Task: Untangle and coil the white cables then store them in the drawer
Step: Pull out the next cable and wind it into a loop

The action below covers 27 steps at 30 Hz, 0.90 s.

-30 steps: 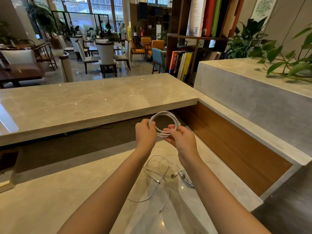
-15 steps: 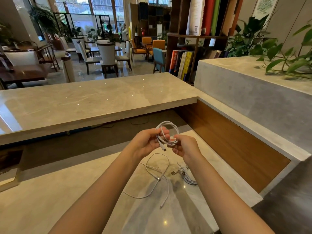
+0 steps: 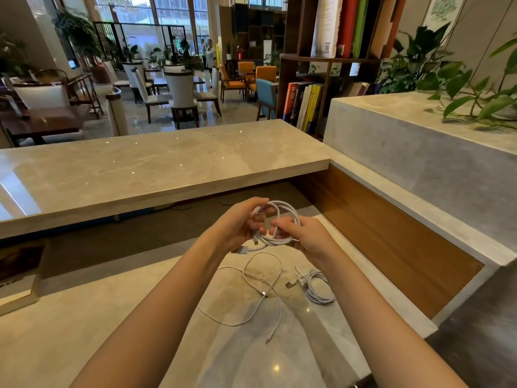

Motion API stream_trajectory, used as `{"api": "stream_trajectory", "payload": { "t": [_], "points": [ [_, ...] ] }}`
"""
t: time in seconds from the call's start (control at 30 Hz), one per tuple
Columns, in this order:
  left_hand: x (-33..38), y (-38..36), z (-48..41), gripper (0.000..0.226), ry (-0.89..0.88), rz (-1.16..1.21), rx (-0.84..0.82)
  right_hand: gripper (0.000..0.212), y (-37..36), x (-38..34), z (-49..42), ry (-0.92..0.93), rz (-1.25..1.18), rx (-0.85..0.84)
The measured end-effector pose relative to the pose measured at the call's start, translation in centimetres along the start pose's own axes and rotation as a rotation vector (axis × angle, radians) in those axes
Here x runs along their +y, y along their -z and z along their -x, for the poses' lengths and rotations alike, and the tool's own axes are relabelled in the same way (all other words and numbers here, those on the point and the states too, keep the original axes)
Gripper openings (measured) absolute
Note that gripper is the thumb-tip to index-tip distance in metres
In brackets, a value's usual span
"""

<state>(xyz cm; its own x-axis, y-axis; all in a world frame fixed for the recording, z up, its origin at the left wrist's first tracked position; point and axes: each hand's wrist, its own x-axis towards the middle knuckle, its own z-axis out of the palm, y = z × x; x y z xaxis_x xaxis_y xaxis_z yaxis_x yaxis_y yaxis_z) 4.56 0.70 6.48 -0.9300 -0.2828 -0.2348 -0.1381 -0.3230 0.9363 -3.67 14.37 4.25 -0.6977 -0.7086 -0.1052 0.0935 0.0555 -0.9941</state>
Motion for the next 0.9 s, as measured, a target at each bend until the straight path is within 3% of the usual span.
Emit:
{"api": "stream_trajectory", "payload": {
  "t": [0.2,0.27,0.3,0.37,0.47,0.53,0.6,0.73,0.83,0.9],
  "points": [
    [-1.6,0.3,-0.4,0.029,-0.125,-0.267,-0.004,0.013,0.1,-0.4,0.6,-0.25,-0.666,-0.12],
    [-1.9,0.2,-0.5,0.025,-0.159,-0.382,0.067,0.014,0.0,-0.2,0.5,-0.3,-0.777,-0.11],
    [-2.0,0.1,-0.5,0.025,-0.172,-0.441,0.118,0.014,0.0,-0.1,0.5,-0.301,-0.695,-0.097],
    [-2.3,0.1,-0.6,0.029,-0.182,-0.519,0.217,0.018,0.1,0.2,0.1,-0.222,-0.265,-0.05],
    [-2.7,-0.1,-0.9,0.032,-0.161,-0.517,0.291,0.023,0.4,1.0,-0.4,0.097,0.535,0.155],
    [-2.6,-0.5,-1.2,0.032,-0.149,-0.531,0.345,0.02,0.3,1.3,-0.4,0.334,0.915,0.267],
    [-2.4,-0.9,-1.5,0.033,-0.177,-0.694,0.418,0.02,0.0,1.3,-0.2,0.457,1.045,0.328],
    [-2.5,-1.0,-2.0,0.033,-0.181,-0.996,0.436,0.021,0.2,0.7,-0.3,0.59,1.016,0.46],
    [-2.7,-1.1,-1.6,0.03,-0.154,-0.918,0.355,0.025,1.5,-0.4,-0.8,0.531,0.998,0.419],
    [-2.2,-0.8,-1.1,0.035,-0.12,-0.68,0.224,0.023,2.4,-0.5,-0.9,0.478,1.051,0.396]
  ]
}}
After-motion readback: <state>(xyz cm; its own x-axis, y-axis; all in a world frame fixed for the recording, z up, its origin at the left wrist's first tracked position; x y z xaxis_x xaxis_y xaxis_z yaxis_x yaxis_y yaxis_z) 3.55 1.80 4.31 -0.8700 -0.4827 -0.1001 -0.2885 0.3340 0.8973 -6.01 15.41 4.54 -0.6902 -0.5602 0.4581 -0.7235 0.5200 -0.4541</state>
